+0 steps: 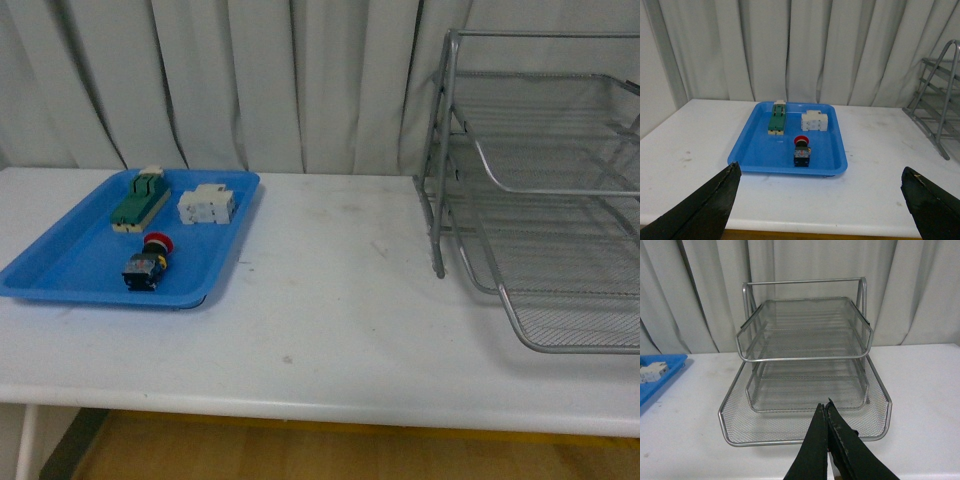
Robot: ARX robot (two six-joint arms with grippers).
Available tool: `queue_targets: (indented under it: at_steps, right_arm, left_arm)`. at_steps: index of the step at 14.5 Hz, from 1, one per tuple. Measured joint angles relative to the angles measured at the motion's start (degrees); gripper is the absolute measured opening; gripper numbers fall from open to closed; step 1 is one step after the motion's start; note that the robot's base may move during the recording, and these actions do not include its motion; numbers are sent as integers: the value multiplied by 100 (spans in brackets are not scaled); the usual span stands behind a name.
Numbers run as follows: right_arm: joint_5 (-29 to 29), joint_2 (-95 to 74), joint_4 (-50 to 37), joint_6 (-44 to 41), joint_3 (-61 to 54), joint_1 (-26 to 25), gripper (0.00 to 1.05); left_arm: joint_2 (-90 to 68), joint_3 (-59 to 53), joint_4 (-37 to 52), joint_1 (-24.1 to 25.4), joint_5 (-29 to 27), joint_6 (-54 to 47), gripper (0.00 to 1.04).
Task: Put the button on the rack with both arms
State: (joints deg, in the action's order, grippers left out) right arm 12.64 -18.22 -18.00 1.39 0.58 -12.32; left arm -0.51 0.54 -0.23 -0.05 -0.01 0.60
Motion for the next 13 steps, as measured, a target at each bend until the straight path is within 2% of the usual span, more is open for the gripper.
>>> queue_targets:
  at_steps: [3, 4, 5, 7, 12, 13]
  right_arm:
    - [-461, 514, 487, -98, 0, 459, 2]
    - [-946, 667, 667, -98, 0, 824, 2]
    - [-1145, 811, 745, -109, 0, 1281, 2]
    - [-1263, 1580, 1823, -120, 4, 1231, 2]
    - [-1263, 1799, 1823, -122, 4, 1231, 2]
    - [-1263, 1799, 1823, -127, 4, 1231, 12]
  left_arm:
    - [0, 0, 0, 0, 0, 0, 98]
    - [0, 0, 0, 0, 2, 0, 98]
    - [2, 0, 0, 0, 2, 0, 98]
    - [0, 0, -2, 0, 0, 0, 98]
    - [0, 0, 2, 0, 2, 0, 98]
    - [2, 0, 2, 0, 2, 0, 98]
